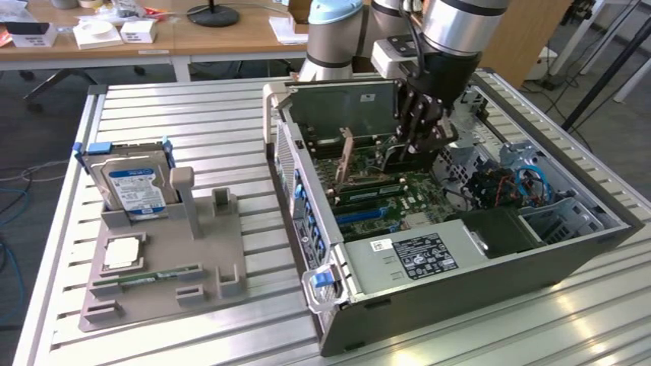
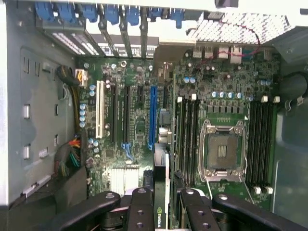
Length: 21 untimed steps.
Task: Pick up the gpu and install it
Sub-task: 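Insert the gpu into the slot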
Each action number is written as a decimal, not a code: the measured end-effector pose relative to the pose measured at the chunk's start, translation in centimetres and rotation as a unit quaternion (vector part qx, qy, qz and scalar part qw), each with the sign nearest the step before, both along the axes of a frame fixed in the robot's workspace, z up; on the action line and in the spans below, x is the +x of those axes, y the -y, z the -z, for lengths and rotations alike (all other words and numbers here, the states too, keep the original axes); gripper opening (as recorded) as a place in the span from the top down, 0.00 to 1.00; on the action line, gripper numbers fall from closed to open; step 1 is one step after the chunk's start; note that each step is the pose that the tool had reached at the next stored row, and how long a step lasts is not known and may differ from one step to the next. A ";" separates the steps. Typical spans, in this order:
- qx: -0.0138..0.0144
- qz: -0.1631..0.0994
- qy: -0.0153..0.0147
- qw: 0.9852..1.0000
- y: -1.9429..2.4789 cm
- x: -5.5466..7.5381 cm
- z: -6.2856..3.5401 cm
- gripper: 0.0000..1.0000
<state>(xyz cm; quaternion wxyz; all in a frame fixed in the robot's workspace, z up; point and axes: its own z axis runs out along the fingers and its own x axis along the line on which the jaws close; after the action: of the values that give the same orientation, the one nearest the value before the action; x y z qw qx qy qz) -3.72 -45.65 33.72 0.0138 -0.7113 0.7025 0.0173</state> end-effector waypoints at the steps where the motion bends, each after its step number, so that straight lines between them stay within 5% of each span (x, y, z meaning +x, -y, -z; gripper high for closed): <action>1: 0.000 0.000 0.000 1.000 0.00 -0.3 0.00 0.74; 9: 0.000 0.000 0.001 1.000 0.01 -1.0 0.11 0.74; 21: 0.000 0.000 0.001 1.000 0.04 -1.0 1.62 0.74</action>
<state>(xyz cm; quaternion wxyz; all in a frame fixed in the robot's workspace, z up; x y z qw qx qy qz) -4.73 -45.69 32.11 0.0142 -0.7113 0.7026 0.0168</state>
